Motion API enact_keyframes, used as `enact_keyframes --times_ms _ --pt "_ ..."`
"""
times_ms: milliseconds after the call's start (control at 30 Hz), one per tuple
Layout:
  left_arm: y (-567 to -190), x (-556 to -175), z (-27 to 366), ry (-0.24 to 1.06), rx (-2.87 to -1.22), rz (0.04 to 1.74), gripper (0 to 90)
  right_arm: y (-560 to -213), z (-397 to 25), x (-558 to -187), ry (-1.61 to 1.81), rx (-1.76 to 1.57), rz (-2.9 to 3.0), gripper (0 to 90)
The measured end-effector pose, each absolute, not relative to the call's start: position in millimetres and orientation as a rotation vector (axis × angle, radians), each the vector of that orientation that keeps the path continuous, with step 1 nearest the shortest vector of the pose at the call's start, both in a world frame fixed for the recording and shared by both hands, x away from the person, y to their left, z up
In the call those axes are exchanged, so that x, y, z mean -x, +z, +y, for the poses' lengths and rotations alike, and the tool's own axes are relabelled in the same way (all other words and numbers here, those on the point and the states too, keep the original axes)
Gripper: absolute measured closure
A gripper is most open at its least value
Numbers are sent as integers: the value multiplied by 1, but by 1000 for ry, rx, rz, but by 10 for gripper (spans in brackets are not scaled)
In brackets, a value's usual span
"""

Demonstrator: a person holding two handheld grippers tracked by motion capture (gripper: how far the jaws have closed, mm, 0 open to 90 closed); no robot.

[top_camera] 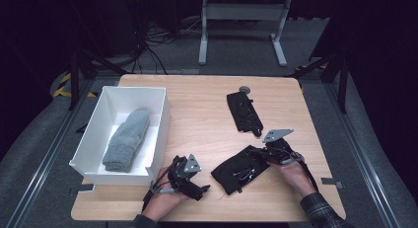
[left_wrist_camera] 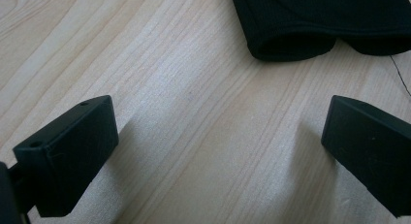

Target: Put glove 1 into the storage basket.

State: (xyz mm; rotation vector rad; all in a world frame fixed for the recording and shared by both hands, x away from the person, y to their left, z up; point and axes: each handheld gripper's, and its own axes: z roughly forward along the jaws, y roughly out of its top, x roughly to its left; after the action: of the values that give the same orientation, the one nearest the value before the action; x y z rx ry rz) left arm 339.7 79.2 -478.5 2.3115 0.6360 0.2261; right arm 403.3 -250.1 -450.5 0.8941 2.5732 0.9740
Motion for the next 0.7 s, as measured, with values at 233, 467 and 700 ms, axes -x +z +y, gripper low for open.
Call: enact_keyframes --times_ms 233,467,700 --pt "-479 -340 79 226 -2311 636 1 -452 -233 -413 996 -840 2589 900" --pt "-478 -340 79 226 -2312 636 1 -454 -202 -430 1023 -783 2610 900" --pt "-479 -339 79 223 -2311 632 1 -458 -172 -444 1072 -744 2610 900"
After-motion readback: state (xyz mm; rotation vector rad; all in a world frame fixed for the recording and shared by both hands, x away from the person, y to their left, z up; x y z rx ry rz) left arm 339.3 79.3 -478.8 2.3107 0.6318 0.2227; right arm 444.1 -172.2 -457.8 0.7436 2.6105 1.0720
